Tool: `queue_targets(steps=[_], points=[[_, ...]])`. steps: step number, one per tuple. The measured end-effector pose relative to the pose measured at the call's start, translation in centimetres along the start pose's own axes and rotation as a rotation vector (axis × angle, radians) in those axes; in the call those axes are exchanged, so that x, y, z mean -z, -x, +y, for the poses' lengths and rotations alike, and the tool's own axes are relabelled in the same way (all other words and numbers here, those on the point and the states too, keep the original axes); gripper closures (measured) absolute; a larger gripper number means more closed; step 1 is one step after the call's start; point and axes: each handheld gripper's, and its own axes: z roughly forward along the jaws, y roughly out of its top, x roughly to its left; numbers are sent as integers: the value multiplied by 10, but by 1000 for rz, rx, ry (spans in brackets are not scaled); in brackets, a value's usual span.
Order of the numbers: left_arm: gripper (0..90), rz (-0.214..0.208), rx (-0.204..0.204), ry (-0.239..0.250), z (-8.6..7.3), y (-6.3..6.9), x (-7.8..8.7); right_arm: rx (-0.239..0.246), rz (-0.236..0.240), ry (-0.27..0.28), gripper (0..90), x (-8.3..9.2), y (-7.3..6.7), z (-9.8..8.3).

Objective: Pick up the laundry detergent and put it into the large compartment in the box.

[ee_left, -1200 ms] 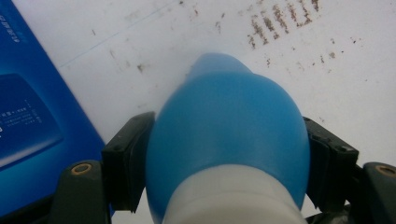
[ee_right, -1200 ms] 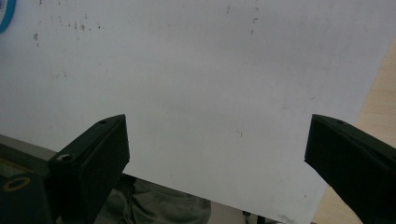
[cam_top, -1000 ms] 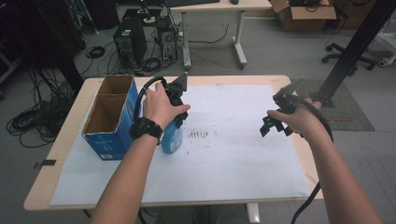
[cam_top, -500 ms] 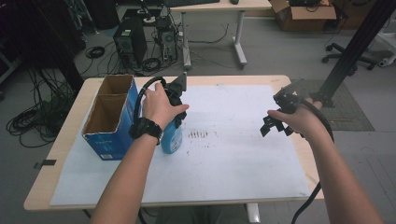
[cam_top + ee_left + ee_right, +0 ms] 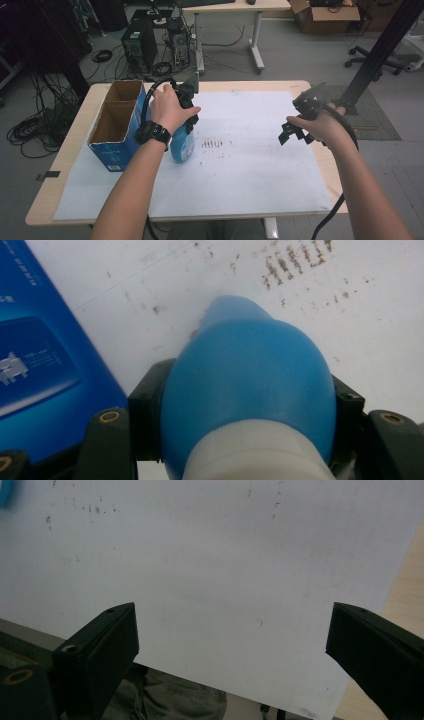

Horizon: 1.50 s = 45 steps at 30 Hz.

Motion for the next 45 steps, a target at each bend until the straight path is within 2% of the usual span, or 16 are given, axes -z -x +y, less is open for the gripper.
queue_targets(steps=[4,5,6,7,12,13,15,21,23,30,36,37,38,39,40,45], points=[[372,-11,5,16,-2,-3,20,5,3,6,67,3,-1,1],[371,-13,14,28,-3,-6,31,6,4,5,67,4,-2,1],[371,-13,14,28,-3,-6,31,6,6,8,68,4,-2,2],[372,-9,18,34,-4,-9,42,6,6,7,67,4,-2,2],[371,-1,30,42,-8,-15,62,6,8,9,67,5,-3,3],[372,0,37,46,-10,-19,72,7,10,9,67,5,-3,4],[372,1,41,47,-10,-20,75,7,11,10,67,6,-3,5],[372,15,68,64,-17,-33,104,8,8,11,68,8,-3,6],[372,21,92,81,-21,-41,120,10,5,13,68,10,-4,6],[372,16,114,114,-31,-56,144,12,0,13,67,12,-6,7],[372,13,166,125,-42,-74,157,13,-2,12,68,11,-5,7],[372,18,186,128,-47,-82,161,10,-3,12,68,11,-5,7],[372,18,186,128,-47,-82,161,10,-3,12,68,11,-5,7],[372,25,206,132,-52,-90,164,8,-7,10,67,10,-4,7],[372,25,206,132,-52,-90,164,8,-7,10,67,10,-4,7],[372,36,256,143,-64,-112,170,2,-8,5,67,9,-1,6]])
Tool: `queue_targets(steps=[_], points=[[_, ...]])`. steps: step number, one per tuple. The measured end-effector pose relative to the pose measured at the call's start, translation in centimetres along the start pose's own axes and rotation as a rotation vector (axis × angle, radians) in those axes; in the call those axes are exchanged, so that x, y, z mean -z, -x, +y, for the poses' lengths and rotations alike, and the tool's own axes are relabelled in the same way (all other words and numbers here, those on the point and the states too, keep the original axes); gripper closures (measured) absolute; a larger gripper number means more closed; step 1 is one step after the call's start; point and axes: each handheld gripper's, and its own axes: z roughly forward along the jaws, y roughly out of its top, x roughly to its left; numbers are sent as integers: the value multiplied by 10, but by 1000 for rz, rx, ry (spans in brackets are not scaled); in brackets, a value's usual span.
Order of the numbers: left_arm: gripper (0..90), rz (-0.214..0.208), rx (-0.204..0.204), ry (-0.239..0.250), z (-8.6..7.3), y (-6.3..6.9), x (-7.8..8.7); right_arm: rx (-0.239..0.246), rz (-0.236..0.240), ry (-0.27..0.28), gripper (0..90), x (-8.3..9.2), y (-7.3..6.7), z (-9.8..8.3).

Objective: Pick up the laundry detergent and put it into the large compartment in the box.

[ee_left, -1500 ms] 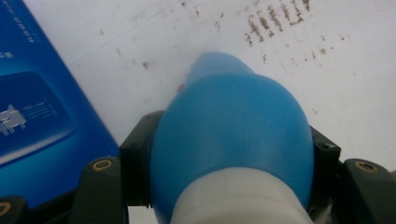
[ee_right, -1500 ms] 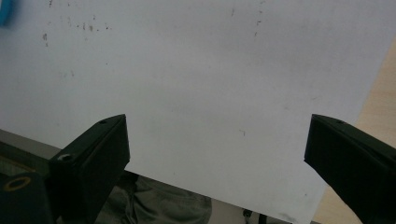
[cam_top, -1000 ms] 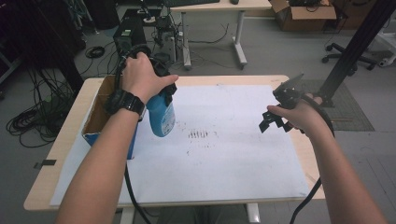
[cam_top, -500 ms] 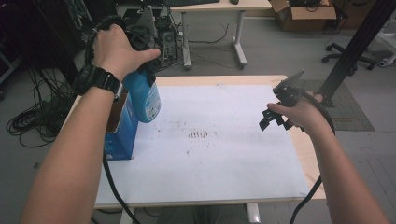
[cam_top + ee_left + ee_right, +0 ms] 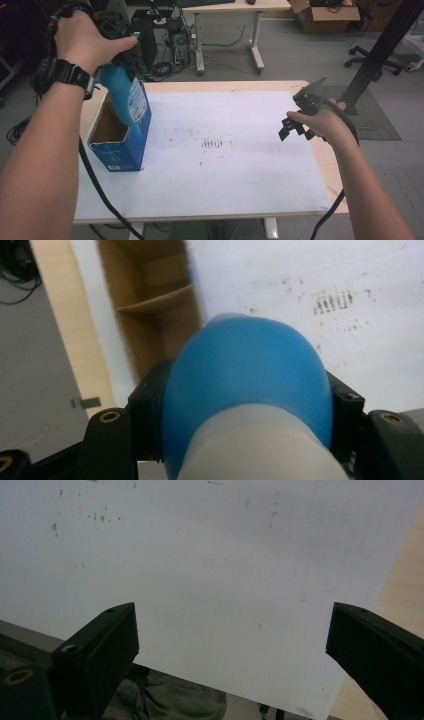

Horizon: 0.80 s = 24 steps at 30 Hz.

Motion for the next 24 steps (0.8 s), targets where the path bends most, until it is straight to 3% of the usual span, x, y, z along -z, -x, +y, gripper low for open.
queue_targets(steps=[5,10,15,24], points=[[372,10,56,13,-7,-28,1,-9,-2,2,67,1,2,0],[372,27,102,12,-10,-43,-4,-15,0,0,68,-1,3,0],[372,22,129,10,-12,-50,-11,-15,-2,-2,67,-2,3,0],[372,23,137,-20,-9,-53,-37,-20,-4,-10,67,-7,4,0]])
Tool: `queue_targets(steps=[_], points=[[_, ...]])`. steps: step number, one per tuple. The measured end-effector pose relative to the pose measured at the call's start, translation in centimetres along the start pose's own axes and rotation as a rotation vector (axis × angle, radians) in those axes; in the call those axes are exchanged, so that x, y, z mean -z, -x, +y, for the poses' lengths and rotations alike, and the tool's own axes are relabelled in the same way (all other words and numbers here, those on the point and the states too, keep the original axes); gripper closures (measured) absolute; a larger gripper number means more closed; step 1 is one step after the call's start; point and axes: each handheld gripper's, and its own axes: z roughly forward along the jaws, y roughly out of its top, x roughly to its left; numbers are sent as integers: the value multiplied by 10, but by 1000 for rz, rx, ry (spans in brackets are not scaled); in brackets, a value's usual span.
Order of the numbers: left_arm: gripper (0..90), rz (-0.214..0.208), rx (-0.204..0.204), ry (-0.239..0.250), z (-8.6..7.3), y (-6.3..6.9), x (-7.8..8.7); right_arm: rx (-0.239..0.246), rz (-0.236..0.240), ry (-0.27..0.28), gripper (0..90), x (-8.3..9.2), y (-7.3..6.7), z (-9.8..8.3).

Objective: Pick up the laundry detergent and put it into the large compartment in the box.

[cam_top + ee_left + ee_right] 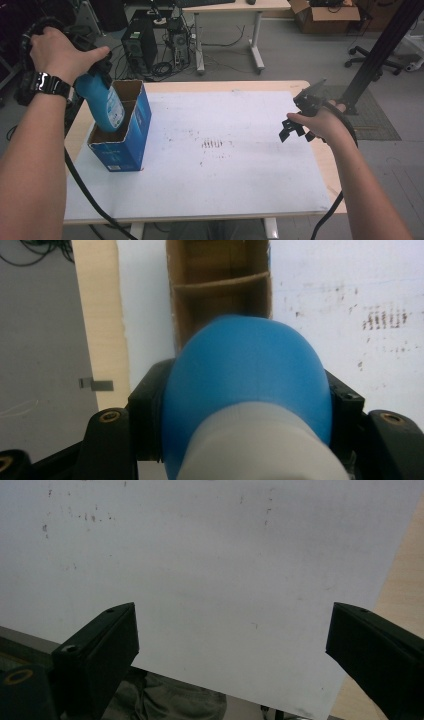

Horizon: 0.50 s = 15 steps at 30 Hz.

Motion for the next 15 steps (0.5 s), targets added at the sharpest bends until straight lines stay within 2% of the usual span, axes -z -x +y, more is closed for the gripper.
queue_targets(steps=[6,15], points=[[373,-9,16,-28,1,-2,-28,-4,-1,-8,67,-3,2,0],[372,-4,22,-58,1,-5,-54,-6,-3,-13,68,-8,4,0]])
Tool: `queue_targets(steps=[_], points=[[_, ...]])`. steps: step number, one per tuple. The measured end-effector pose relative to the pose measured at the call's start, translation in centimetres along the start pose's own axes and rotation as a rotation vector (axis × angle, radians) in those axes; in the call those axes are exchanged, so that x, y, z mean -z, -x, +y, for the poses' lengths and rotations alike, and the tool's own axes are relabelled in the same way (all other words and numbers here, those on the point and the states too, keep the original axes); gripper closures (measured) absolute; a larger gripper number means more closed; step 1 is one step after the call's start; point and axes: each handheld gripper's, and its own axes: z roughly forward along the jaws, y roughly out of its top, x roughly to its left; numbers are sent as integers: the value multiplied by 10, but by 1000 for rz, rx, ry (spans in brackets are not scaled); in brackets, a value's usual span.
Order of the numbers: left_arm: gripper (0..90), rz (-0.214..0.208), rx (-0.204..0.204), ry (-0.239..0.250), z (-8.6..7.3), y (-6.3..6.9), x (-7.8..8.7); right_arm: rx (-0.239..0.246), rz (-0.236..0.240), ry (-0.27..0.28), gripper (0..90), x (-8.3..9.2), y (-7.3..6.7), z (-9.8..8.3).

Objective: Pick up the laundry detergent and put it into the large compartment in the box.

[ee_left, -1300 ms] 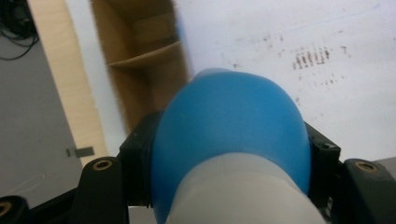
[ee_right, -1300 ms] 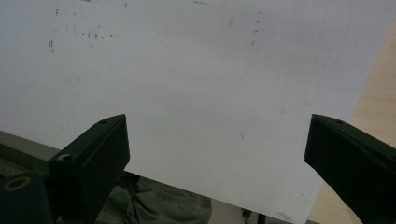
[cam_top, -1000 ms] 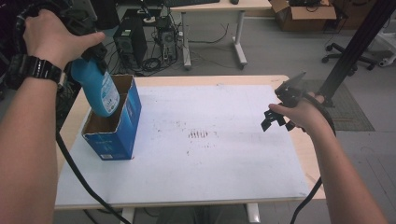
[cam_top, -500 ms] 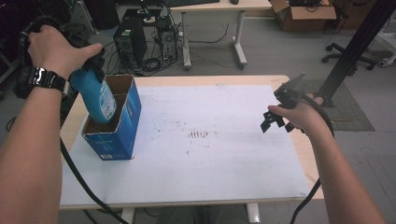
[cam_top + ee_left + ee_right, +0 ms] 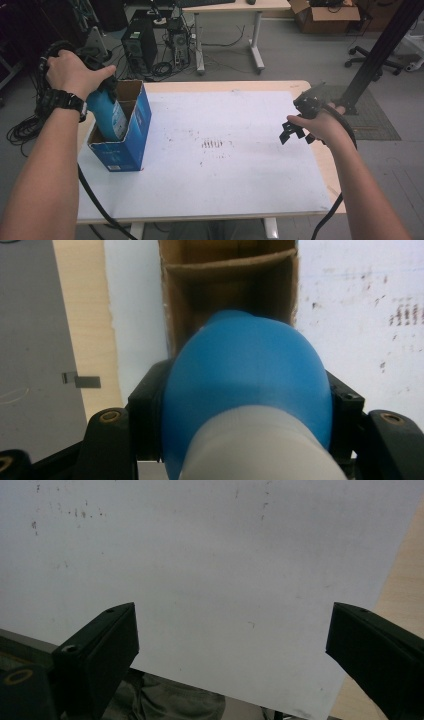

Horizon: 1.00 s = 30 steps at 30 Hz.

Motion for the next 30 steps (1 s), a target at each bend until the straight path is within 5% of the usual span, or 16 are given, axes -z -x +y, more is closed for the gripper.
queue_targets(steps=[30], points=[[372,-3,3,-118,0,1,-85,1,2,-22,68,-17,1,1]])
